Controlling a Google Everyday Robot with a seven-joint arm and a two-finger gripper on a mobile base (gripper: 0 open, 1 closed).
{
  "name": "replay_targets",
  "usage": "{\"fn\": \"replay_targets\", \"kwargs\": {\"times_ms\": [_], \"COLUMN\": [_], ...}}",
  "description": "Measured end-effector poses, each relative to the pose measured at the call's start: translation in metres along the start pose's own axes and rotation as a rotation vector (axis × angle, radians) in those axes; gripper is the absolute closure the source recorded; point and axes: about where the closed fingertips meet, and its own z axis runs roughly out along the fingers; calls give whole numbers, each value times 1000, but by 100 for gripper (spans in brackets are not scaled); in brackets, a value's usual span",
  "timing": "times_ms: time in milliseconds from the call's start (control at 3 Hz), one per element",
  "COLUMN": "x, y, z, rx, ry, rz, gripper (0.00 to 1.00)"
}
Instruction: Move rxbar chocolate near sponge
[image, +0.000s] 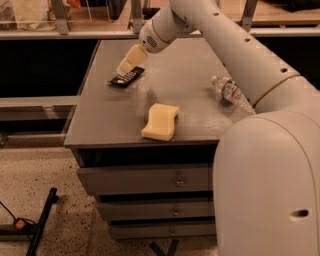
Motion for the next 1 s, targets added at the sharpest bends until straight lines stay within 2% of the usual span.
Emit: {"fn": "replay_targets", "kwargs": {"times_ms": [333,1000], "x": [10,31], "y": [-6,-10], "z": [23,46], "rx": [-10,-1], "ry": [-2,21], "rz": [24,-19], "gripper": [0,0]}}
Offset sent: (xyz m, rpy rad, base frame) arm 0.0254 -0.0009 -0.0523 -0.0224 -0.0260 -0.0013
